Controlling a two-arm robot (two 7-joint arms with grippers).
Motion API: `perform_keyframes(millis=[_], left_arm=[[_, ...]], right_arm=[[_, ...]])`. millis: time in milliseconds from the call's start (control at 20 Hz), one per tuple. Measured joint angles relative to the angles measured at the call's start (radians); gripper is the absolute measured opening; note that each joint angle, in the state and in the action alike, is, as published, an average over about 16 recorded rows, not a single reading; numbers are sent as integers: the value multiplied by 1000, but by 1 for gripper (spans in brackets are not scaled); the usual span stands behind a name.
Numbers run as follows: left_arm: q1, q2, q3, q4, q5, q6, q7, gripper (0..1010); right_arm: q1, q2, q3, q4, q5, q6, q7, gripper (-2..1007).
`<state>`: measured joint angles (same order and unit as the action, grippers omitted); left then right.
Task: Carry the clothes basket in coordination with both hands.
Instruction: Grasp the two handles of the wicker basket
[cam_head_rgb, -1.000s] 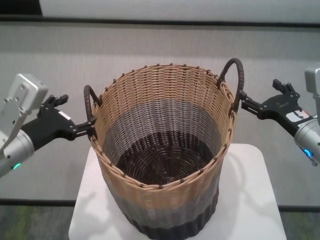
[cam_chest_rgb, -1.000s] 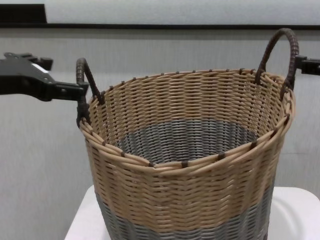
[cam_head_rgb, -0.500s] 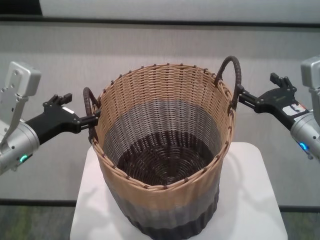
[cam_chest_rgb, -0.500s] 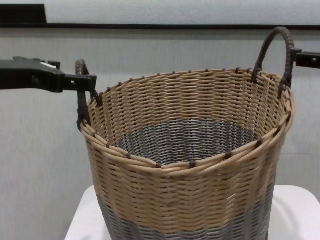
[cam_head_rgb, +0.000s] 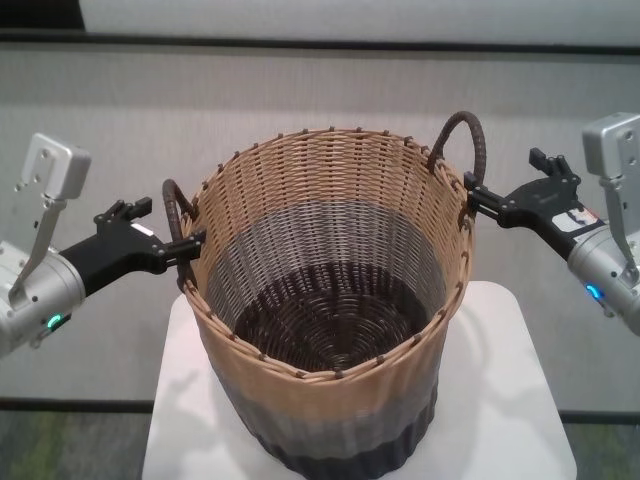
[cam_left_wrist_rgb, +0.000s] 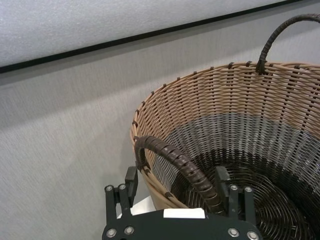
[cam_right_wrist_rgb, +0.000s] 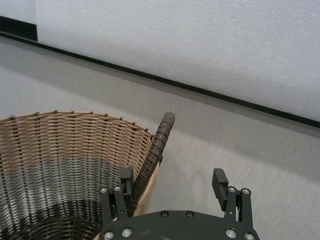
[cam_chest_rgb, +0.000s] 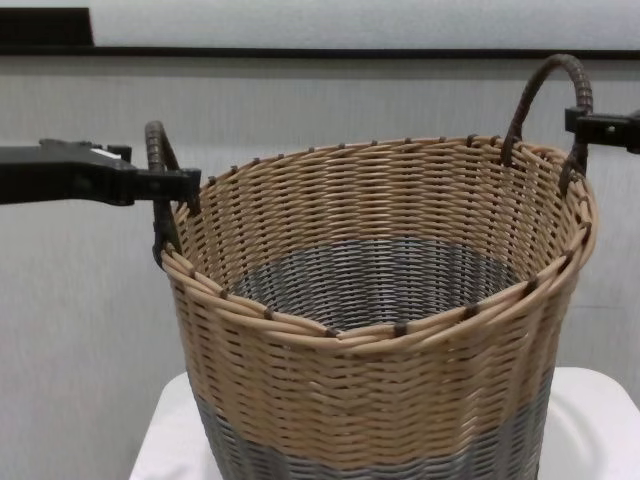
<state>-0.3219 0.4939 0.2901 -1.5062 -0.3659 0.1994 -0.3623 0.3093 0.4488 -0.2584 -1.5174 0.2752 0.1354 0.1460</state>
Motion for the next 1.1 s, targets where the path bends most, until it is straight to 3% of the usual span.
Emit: perform_keyframes(millis=[600,1100], left_arm=[[-14,-24,-13,43,10,-23,-4,1000],[-23,-34,-28,65,26,-45,1,1000]], right_arm=[[38,-35,-5,60,-55,-6,14,1005],[80,-71,-3,118,-71,1,44,1005]])
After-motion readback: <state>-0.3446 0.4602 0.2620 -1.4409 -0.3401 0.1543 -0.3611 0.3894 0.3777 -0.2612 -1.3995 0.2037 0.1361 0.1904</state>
